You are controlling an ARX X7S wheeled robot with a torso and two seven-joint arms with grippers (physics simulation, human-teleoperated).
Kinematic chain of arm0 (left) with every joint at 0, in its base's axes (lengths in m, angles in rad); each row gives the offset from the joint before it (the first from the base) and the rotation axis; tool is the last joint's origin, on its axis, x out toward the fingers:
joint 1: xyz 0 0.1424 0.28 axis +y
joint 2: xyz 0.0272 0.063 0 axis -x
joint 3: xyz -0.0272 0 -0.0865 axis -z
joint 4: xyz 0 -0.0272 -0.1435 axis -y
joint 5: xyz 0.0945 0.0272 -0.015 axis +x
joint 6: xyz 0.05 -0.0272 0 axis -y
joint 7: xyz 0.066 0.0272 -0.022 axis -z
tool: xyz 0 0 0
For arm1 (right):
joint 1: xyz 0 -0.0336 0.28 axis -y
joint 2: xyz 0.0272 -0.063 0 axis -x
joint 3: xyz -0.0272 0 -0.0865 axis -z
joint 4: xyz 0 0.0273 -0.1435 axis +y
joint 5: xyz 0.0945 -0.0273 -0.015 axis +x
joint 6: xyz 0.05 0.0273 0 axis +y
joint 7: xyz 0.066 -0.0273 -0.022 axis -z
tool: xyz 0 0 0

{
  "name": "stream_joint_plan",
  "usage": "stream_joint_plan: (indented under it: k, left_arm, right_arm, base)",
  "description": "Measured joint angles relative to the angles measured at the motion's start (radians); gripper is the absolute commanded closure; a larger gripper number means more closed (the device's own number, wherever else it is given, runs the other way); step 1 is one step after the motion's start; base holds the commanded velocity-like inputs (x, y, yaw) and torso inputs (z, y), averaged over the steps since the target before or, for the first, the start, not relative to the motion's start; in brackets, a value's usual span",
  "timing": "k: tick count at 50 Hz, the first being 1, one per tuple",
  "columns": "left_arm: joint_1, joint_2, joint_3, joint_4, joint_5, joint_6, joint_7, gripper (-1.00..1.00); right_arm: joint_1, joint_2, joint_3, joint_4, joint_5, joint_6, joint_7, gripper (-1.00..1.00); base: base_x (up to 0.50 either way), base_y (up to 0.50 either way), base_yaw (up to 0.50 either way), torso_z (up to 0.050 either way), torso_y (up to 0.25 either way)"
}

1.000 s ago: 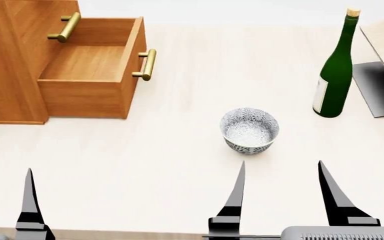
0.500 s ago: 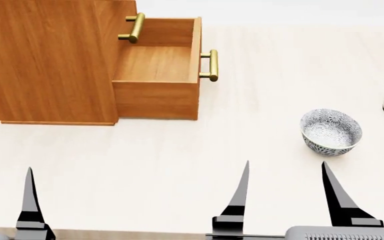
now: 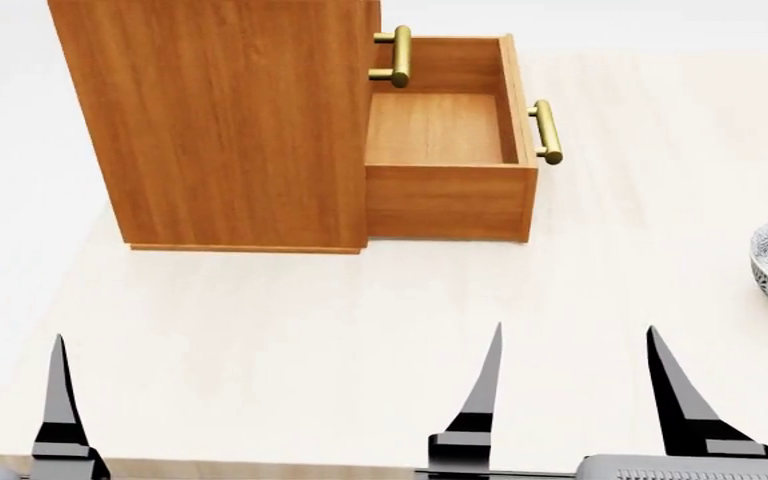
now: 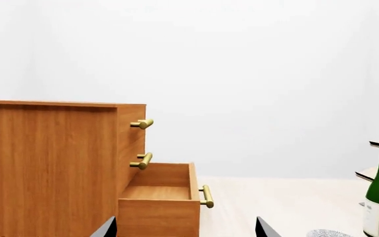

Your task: Close the bottom drawer of the cabinet.

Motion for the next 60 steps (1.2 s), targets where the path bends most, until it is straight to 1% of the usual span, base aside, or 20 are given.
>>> stream_joint_plan:
  k: [5, 21, 51, 60]
  left_arm:
    - [-0.002, -0.002, 0.004, -0.007, -0.002, 0.004, -0.004, -1.00]
    - [0.001, -0.008, 0.020, -0.008, -0.011, 0.012, -0.020, -1.00]
    - [0.004, -0.023, 0.037, -0.009, -0.024, 0.020, -0.044, -1.00]
    - [0.008, -0.027, 0.042, -0.012, -0.028, 0.026, -0.049, -1.00]
  right_arm:
    - [0.004, -0.002, 0.007, 0.004, 0.010, 0.010, 0.011, -1.00]
    - [0.015, -0.012, 0.042, -0.009, 0.111, 0.050, 0.009, -1.00]
    - [0.020, 0.002, 0.027, 0.002, 0.133, 0.050, 0.021, -1.00]
    - [0.023, 0.010, 0.014, -0.006, 0.125, 0.068, 0.035, -1.00]
  base:
    - [0.00, 0.00, 0.00, 0.000, 0.000]
    - [0.50, 0.00, 0.00, 0.000, 0.000]
    - [0.50, 0.00, 0.00, 0.000, 0.001]
    - [0.00, 0.00, 0.00, 0.000, 0.000]
